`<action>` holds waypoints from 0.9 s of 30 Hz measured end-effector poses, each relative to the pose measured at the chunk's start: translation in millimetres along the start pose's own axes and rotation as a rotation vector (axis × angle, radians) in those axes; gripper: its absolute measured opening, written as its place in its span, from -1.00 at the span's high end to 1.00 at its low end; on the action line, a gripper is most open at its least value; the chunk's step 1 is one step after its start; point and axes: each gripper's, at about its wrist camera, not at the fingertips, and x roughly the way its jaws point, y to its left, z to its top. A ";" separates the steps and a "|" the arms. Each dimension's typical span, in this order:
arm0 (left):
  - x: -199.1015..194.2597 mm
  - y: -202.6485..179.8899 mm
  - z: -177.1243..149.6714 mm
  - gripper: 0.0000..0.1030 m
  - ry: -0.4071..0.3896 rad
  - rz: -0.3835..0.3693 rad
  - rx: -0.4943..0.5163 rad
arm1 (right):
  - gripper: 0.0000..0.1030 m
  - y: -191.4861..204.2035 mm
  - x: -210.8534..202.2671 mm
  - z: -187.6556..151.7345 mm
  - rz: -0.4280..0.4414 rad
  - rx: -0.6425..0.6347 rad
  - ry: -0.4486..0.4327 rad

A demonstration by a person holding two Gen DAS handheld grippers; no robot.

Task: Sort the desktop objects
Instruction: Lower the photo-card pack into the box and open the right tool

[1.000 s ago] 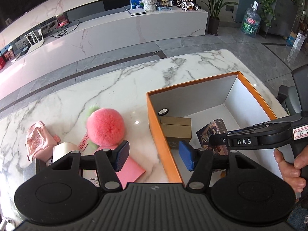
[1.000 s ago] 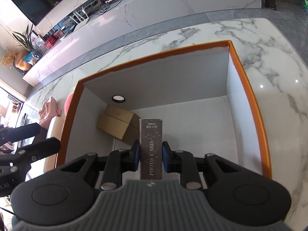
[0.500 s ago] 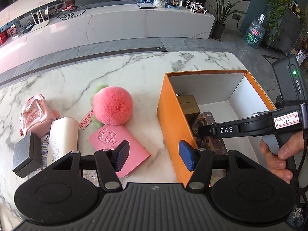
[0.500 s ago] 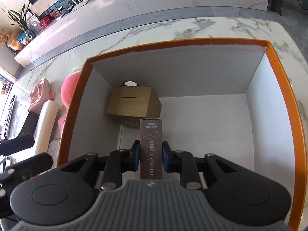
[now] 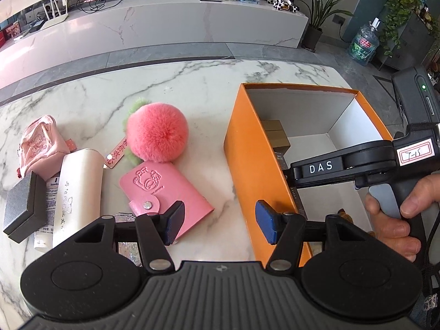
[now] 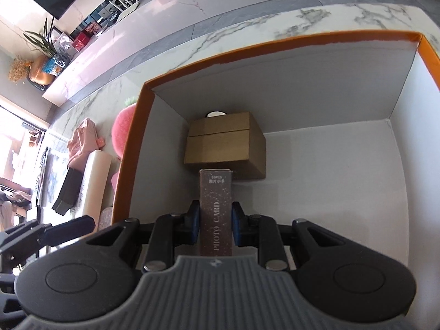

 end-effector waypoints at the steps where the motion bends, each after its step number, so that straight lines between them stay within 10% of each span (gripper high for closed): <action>1: 0.5 -0.6 -0.2 -0.31 0.001 -0.003 0.001 | 0.51 -1.5 1.6 0.1 0.000 0.009 0.006; 10: 1.7 -6.9 -4.5 -0.31 0.012 -0.007 0.009 | 0.15 -4.5 -3.7 -5.2 -0.127 -0.025 0.033; 23: -5.0 -3.0 -8.1 -0.30 0.012 0.009 -0.002 | 0.41 0.7 5.3 -5.3 -0.101 0.000 -0.003; 27: -4.5 -3.4 -9.7 -0.29 0.016 0.008 0.000 | 0.21 4.1 -4.6 -12.0 -0.127 -0.052 0.009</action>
